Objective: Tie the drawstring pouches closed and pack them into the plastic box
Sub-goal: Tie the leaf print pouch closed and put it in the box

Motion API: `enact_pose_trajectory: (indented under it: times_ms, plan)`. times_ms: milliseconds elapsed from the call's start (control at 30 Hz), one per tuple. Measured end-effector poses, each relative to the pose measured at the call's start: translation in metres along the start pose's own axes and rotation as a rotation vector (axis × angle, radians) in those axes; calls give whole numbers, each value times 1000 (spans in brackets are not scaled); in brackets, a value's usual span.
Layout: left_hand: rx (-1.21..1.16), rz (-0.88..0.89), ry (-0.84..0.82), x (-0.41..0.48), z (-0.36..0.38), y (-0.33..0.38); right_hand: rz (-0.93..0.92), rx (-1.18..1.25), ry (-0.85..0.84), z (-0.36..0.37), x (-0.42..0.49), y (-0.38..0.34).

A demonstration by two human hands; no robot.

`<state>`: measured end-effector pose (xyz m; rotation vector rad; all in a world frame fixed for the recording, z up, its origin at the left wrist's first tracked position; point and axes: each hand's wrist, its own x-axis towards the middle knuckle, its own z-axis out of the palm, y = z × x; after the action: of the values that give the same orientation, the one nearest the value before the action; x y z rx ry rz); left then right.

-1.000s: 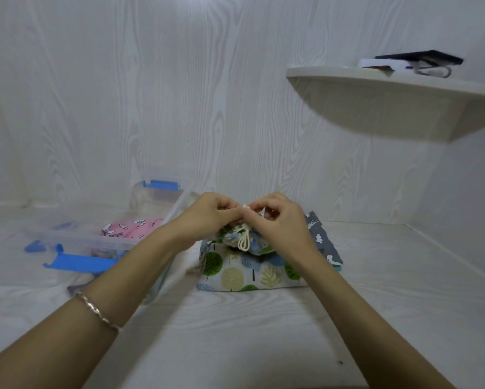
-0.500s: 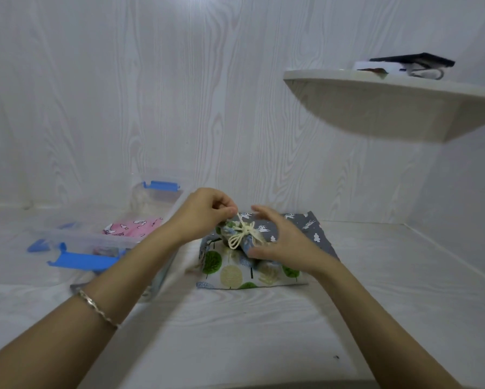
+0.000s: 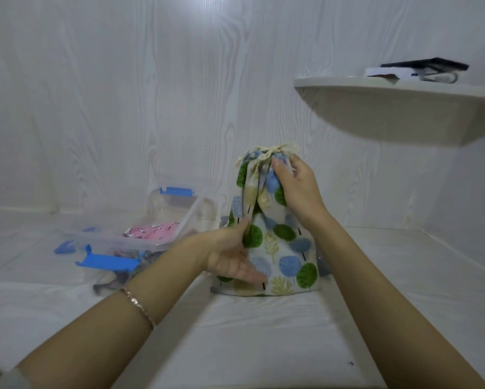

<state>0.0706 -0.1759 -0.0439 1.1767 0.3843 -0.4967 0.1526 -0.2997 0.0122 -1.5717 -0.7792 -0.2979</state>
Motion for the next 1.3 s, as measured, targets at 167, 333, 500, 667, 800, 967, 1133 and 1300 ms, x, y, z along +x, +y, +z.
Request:
enact_pose_trajectory:
  times_ms: [167,333,500,667,800,967,1133,1300]
  plan:
    - [-115,94,-178,7,23,16,-148,-23,12,0,17,-43]
    - [-242,262,-167,-16,51,43,-254,72,15,4,21,-90]
    - [-160,466,-164,-40,57,80,-458,77,23,14,13,-130]
    - [-37,701,-94,-52,21,116,-560,122,5,34,13,-147]
    - [-32,768,118,-58,-34,131,-475,194,-69,63,21,-138]
    - [-66,756,296,-53,-98,137,-315,279,-148,96,28,-110]
    - [-113,630,344,-40,-113,125,-215,305,-181,115,40,-82]
    - [-279,494,105,-17,-132,122,-133,269,-277,127,38,-58]
